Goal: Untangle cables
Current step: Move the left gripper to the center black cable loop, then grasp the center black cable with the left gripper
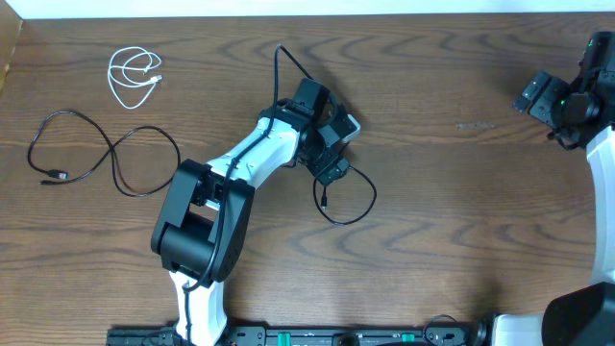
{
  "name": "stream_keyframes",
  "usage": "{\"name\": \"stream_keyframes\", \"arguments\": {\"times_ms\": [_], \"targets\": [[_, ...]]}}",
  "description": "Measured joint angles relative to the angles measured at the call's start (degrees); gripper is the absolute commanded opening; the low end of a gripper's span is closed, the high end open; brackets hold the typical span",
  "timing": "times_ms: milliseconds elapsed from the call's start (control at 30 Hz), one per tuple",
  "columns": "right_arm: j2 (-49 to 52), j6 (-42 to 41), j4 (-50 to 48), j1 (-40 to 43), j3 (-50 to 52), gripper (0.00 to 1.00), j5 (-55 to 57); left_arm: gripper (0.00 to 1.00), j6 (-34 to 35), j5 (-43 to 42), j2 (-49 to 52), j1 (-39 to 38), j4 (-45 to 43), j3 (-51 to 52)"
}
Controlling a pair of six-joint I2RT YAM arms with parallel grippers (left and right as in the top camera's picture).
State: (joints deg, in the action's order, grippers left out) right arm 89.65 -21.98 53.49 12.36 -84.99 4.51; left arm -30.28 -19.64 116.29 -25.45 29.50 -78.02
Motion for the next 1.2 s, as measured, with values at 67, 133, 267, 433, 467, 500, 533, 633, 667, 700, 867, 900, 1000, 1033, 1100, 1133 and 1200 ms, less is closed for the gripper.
{"name": "stream_keyframes", "arguments": {"times_ms": [67, 133, 267, 433, 467, 500, 533, 633, 667, 700, 867, 900, 1000, 1033, 1100, 1133, 1200], "targets": [[0.00, 0.00, 0.00, 0.00, 0.00, 0.99, 0.02, 0.94, -0.02, 0.92, 0.33, 0.00, 0.00, 0.00], [0.00, 0.00, 0.00, 0.00, 0.00, 0.99, 0.00, 0.94, -0.02, 1.53, 0.92, 0.00, -0.02, 0.00], [0.02, 0.00, 0.00, 0.00, 0.00, 0.99, 0.00, 0.93, -1.07, 2.05, 1.70, 0.00, -0.81, 0.00], [0.02, 0.00, 0.00, 0.00, 0.00, 0.99, 0.00, 0.86, -1.77, 2.36, 1.84, 0.00, -1.03, 0.00], [0.00, 0.00, 0.00, 0.00, 0.00, 0.99, 0.00, 0.84, -1.90, 2.45, 1.90, 0.00, -1.09, 0.00], [0.02, 0.00, 0.00, 0.00, 0.00, 0.99, 0.00, 0.82, -2.03, 2.58, 1.90, 0.00, -1.11, 0.00], [0.00, 0.00, 0.00, 0.00, 0.00, 0.99, 0.00, 0.80, -2.25, 2.71, 1.92, 0.00, -1.14, 0.00], [0.02, 0.00, 0.00, 0.00, 0.00, 0.99, 0.00, 0.73, -2.73, 3.04, 1.97, 0.00, -1.01, -0.02], [0.00, 0.00, 0.00, 0.00, 0.00, 0.99, 0.00, 0.71, -2.78, 3.06, 1.97, 0.00, -0.83, -0.04], [0.00, 0.00, 0.00, 0.00, 0.00, 0.99, 0.00, 0.69, -2.78, 3.06, 1.97, 0.00, -0.57, -0.07], [0.00, 0.00, 0.00, 0.00, 0.00, 0.99, 0.00, 0.68, -2.99, 3.06, 1.97, 0.00, 1.38, -0.42], [0.00, 0.00, 0.00, 0.00, 0.00, 0.99, 0.00, 0.68, -2.99, 3.04, 1.97, 0.00, 1.79, -0.50], [0.02, 0.00, 0.00, 0.00, 0.00, 0.99, 0.00, 0.68, -2.99, 3.04, 1.97, 0.00, 3.78, -0.85], [0.00, 0.00, 0.00, 0.00, 0.00, 0.99, 0.00, 0.68, -2.99, 3.04, 1.97, 0.00, 4.20, -0.92], [0.00, 0.00, 0.00, 0.00, 0.00, 0.99, 0.02, 0.68, -2.99, 3.04, 1.97, 0.00, 4.92, -1.05], [0.00, 0.00, 0.00, 0.00, 0.00, 0.99, 0.00, 0.68, -2.99, 3.04, 1.95, 0.00, 5.25, -1.09], [0.00, 0.00, 0.00, 0.00, 0.00, 0.99, 0.00, 0.68, -2.99, 3.04, 1.95, -0.11, 5.68, -1.16]]}}
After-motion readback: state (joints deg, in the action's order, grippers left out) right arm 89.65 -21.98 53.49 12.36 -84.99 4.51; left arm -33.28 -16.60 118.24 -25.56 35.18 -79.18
